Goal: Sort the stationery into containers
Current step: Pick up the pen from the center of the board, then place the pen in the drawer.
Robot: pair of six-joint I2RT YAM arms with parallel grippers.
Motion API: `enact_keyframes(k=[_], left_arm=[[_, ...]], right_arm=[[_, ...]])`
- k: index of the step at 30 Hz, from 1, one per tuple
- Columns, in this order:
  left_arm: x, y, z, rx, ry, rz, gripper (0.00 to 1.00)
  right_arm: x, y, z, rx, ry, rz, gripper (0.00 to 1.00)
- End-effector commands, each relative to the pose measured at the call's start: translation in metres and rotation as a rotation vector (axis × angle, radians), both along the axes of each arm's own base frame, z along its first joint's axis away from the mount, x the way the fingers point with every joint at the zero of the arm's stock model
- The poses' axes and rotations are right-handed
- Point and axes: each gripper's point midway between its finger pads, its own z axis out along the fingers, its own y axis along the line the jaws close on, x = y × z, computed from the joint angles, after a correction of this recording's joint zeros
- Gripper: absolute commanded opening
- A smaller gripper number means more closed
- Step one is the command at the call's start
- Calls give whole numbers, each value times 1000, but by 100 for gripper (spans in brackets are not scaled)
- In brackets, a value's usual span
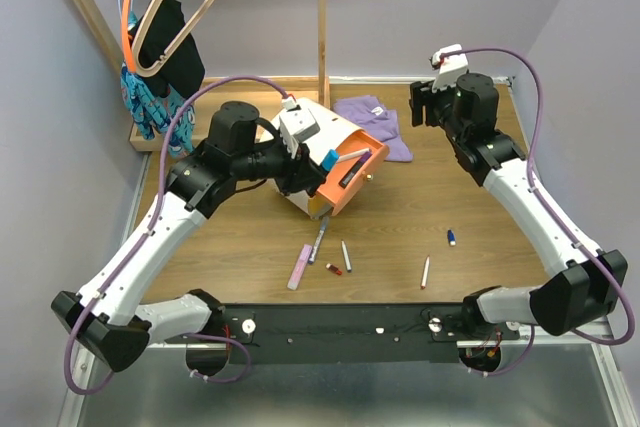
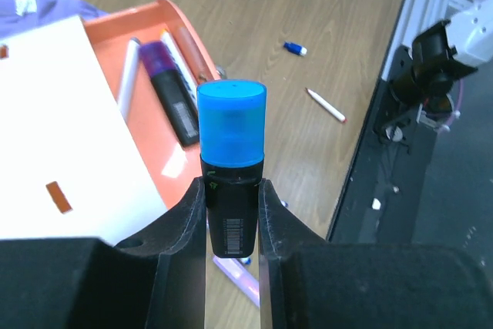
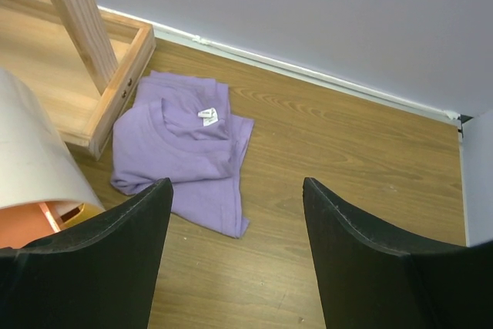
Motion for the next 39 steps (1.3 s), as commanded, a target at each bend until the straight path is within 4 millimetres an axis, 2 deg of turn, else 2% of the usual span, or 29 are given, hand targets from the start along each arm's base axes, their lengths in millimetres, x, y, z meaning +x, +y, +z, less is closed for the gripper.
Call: enact_keyframes(k=[1,4,5,7,8,14,23,26,28,30,34,39], left_arm=[[36,-6,26,-87,-45,89,0],[56,-14,18,-73,-32,111,0],[61,-16,27,-83,-47,119,0],[74,-21,25,-73,-40,132,0],[80,-23,33,-78,-55,142,0],[100,-32,31,-61,-54,158,0],[93,-48,16,-29,-34,108,0],[91,-56,12,-19,-30,94,3],[90,-59,13,-16,-33,90,15],[93,-60,13,-7,-40,107,33],[102,-53,12,29,-87,149,46],[100,-42,28,40,-157,165,59]], right_arm=[[2,-3,34,6,-78,-8,76],[1,-2,38,21,-89,-8,76],[1,-3,40,22,-92,-5,76],[0,-1,40,20,-92,4,76],[-1,-2,40,24,-96,2,76],[-9,3,25,66,-72,23,76],[-28,-5,15,63,-75,18,76],[-34,-7,12,59,-78,19,76],[-36,-9,11,54,-78,19,76],[-38,-10,12,49,-82,19,76],[-41,-12,16,48,-91,15,76],[-42,-11,18,48,-89,18,76]])
